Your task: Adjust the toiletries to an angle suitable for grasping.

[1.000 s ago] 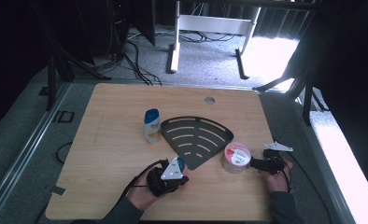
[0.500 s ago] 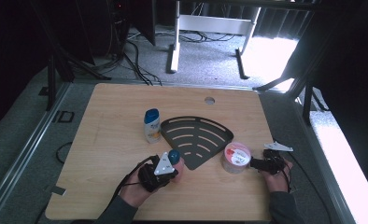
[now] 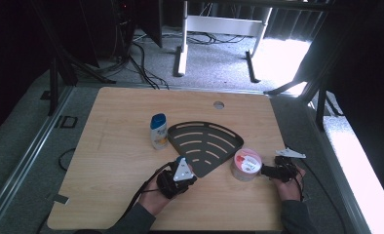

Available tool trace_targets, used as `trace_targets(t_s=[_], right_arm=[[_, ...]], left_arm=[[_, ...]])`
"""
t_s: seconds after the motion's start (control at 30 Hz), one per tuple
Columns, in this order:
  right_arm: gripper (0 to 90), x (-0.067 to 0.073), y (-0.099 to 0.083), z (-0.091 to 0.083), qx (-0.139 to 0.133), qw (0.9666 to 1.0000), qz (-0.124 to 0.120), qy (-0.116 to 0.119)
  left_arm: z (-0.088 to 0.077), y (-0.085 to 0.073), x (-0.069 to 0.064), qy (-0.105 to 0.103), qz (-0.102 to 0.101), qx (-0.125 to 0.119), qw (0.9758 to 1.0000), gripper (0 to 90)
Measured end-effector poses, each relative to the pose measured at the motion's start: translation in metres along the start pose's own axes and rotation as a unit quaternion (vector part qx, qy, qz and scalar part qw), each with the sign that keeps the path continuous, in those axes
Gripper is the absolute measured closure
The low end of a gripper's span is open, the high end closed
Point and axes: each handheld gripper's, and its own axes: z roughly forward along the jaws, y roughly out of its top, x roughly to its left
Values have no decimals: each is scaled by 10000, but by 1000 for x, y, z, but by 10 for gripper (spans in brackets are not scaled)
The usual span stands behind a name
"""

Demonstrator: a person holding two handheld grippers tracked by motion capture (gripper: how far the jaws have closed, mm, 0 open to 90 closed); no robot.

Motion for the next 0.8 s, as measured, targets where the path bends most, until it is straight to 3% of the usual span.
trace_targets(t_s=[0.4,0.67,0.8], right_arm=[[179,0,0,0,0,10000,-1,2],[179,0,0,0,-4,10000,-4,11],[179,-1,1,1,-3,10000,-3,11]], left_arm=[[-6,-7,14,349,-96,70,9993,891],[-9,-15,25,661,-107,210,9975,887],[-15,-22,31,719,-170,260,9969,877]])
